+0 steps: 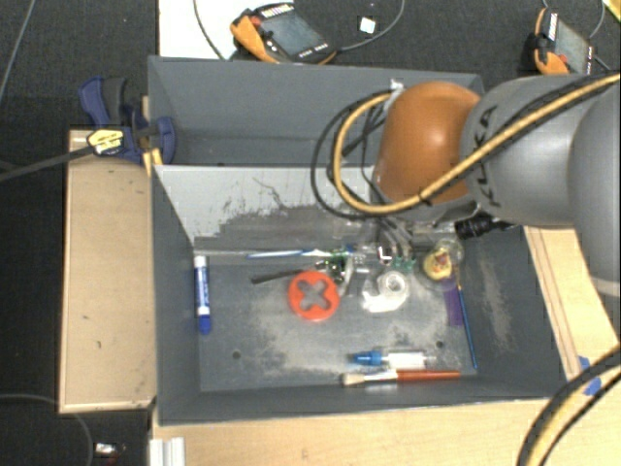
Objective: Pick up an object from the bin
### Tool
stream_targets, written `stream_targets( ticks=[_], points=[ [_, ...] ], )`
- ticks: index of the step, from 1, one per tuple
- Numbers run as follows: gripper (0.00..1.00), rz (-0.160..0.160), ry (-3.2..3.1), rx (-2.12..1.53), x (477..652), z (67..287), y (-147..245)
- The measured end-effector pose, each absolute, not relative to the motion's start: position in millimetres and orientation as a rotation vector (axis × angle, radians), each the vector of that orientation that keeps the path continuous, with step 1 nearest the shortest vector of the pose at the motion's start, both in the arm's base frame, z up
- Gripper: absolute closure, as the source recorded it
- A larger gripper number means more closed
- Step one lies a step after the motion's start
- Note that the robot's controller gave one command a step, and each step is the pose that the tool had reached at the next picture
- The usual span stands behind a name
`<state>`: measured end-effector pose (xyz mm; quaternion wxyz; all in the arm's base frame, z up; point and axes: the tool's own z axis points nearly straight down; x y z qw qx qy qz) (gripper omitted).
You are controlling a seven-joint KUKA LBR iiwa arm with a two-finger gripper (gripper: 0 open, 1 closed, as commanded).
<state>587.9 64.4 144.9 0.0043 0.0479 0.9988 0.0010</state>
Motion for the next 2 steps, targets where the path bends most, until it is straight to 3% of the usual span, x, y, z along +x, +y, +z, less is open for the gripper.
stream_targets(
  ticks=[1,2],
  points=[
    [0.00,0.004,3.135,0.259,578.9,79.0,82.9],
    [0.00,0.006,3.090,0.504,584.3,71.2,99.7]
  ],
)
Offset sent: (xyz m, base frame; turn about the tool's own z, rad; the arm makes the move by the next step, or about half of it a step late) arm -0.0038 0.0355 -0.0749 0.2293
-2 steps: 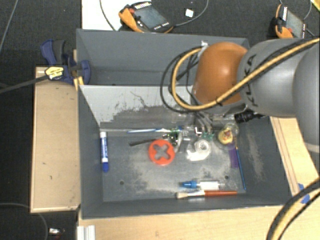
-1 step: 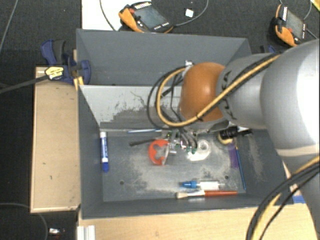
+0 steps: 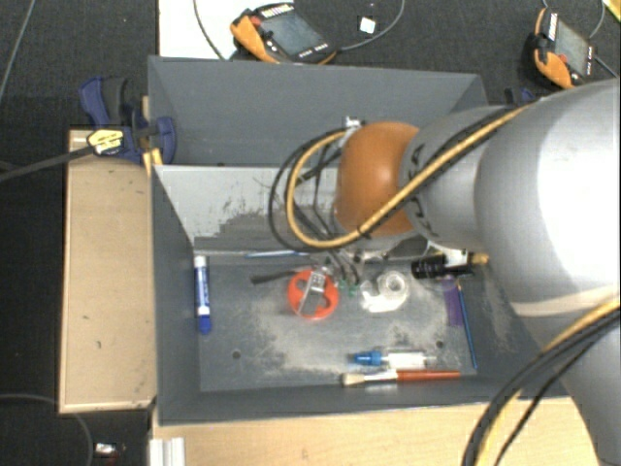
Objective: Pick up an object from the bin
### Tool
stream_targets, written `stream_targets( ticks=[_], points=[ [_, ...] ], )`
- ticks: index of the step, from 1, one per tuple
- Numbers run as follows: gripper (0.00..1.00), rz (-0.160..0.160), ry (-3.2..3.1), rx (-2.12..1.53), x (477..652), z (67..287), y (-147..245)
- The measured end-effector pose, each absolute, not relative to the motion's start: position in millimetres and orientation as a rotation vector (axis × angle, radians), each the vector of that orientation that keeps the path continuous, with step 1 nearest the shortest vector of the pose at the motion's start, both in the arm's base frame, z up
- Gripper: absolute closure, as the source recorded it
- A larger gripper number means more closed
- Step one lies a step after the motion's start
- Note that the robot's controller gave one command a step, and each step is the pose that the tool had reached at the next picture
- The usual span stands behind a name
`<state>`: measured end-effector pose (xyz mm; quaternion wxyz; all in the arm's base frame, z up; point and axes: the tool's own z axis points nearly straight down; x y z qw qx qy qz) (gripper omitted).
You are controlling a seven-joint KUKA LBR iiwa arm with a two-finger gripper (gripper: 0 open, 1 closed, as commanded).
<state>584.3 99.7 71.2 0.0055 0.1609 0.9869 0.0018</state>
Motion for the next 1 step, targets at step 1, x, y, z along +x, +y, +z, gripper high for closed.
stream_targets(
  ticks=[1],
  points=[
    [1.00,0.005,3.130,0.262,580.3,80.0,82.7]
  ],
)
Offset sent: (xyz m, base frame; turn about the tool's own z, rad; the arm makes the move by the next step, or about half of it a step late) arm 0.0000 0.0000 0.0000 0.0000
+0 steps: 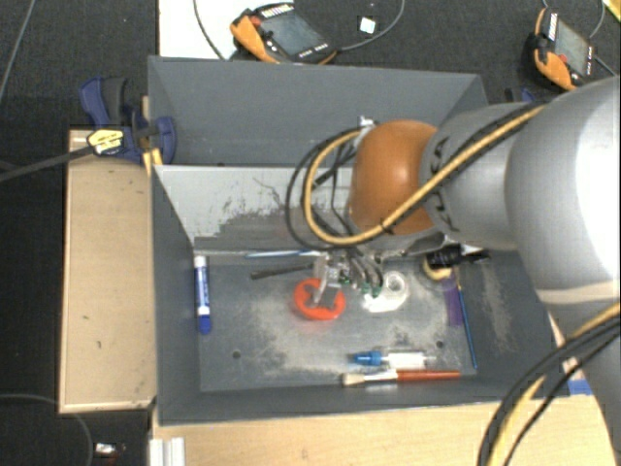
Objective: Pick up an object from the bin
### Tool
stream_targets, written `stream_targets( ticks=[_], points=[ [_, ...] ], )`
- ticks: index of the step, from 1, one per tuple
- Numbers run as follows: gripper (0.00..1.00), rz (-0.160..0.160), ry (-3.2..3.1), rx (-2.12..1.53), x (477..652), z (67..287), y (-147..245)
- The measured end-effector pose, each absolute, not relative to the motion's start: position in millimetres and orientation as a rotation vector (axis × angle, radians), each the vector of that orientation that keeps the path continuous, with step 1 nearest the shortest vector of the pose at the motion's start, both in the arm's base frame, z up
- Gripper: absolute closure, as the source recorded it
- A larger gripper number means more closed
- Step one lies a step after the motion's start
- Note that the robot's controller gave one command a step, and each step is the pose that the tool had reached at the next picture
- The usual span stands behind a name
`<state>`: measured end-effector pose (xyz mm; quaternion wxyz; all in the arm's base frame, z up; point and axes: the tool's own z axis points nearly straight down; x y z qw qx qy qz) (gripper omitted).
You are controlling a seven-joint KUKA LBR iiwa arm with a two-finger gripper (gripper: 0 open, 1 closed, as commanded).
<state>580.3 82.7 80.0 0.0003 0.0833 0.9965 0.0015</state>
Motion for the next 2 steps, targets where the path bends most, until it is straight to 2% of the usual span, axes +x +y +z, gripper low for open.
stream_targets(
  ticks=[2],
  points=[
    [1.00,0.006,3.126,0.264,580.9,88.2,82.6]
  ],
)
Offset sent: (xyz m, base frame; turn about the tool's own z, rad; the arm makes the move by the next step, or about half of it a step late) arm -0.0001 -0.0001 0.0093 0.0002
